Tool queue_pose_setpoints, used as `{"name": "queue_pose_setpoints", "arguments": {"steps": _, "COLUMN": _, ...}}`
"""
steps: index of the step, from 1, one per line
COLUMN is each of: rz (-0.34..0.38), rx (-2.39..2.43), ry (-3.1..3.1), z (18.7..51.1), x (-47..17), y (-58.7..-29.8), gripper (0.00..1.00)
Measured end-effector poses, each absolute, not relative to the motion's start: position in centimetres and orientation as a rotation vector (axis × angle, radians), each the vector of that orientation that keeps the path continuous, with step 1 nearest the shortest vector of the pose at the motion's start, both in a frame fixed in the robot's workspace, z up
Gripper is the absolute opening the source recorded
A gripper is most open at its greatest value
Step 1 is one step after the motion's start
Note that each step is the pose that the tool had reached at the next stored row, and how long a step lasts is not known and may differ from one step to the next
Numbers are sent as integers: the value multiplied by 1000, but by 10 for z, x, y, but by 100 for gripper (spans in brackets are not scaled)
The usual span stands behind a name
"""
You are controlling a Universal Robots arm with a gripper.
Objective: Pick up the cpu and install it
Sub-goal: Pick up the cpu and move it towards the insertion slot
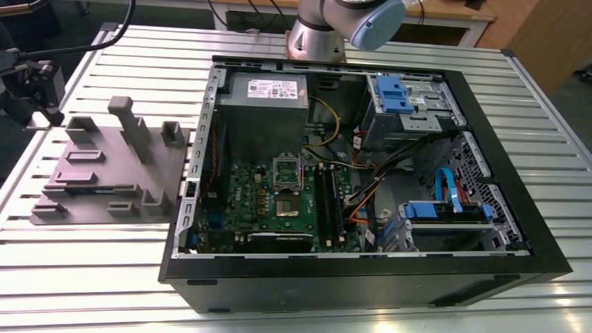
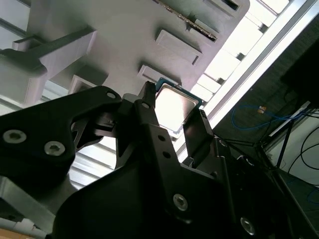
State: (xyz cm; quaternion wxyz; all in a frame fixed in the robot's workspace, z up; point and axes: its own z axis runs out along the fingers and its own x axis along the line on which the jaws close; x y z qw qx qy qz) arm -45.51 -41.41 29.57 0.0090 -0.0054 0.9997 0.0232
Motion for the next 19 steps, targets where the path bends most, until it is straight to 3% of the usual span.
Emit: {"name": "queue_pose_setpoints", "arguments": {"steps": 19, "rz": 72, "rx": -17, "ry": 3123, "z": 316, "x": -455, "y": -414, "gripper": 47}}
